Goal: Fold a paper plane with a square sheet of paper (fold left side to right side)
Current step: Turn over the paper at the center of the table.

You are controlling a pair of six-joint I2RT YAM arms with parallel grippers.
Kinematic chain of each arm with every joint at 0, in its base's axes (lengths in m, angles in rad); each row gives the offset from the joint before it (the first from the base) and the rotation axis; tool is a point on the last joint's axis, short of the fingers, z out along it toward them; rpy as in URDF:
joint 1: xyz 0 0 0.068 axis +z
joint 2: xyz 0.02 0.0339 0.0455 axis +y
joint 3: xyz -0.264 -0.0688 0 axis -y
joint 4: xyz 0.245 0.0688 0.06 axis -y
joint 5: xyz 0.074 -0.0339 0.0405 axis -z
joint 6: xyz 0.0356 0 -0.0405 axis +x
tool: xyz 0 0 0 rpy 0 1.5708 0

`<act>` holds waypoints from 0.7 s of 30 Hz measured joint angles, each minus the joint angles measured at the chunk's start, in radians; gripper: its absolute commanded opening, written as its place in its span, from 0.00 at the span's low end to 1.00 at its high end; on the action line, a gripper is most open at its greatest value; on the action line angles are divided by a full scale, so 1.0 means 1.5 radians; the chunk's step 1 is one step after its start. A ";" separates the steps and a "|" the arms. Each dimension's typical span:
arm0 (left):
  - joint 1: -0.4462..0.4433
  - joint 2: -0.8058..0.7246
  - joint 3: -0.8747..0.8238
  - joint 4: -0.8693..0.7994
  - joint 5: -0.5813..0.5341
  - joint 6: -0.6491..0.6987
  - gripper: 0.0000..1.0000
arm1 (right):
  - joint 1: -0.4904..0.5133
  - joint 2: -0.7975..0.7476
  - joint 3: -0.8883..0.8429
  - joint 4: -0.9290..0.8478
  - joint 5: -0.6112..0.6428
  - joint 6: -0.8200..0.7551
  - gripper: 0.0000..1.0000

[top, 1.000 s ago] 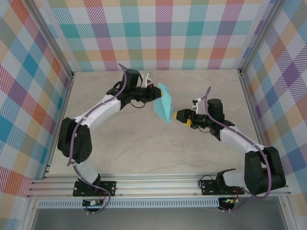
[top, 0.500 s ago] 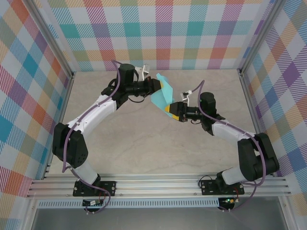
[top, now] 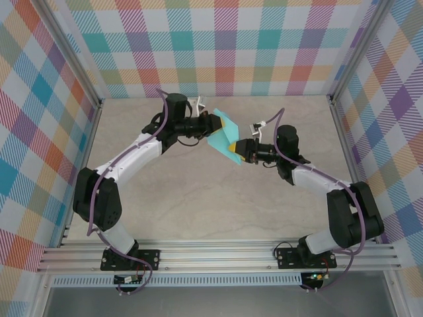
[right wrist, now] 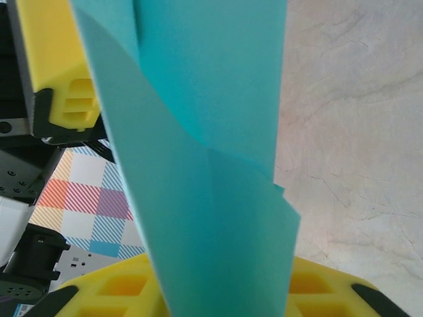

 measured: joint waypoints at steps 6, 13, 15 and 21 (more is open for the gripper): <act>0.004 0.000 -0.004 0.000 0.002 0.000 0.22 | 0.000 -0.025 0.001 -0.030 0.010 -0.022 0.15; 0.026 -0.004 -0.012 -0.036 -0.009 0.035 0.63 | 0.000 -0.055 0.034 -0.204 0.065 -0.127 0.04; 0.039 -0.015 -0.016 -0.071 -0.031 0.055 0.67 | 0.000 -0.070 0.064 -0.297 0.105 -0.186 0.04; 0.064 -0.105 -0.028 -0.190 -0.138 0.150 0.73 | 0.021 -0.102 0.170 -0.555 0.275 -0.374 0.07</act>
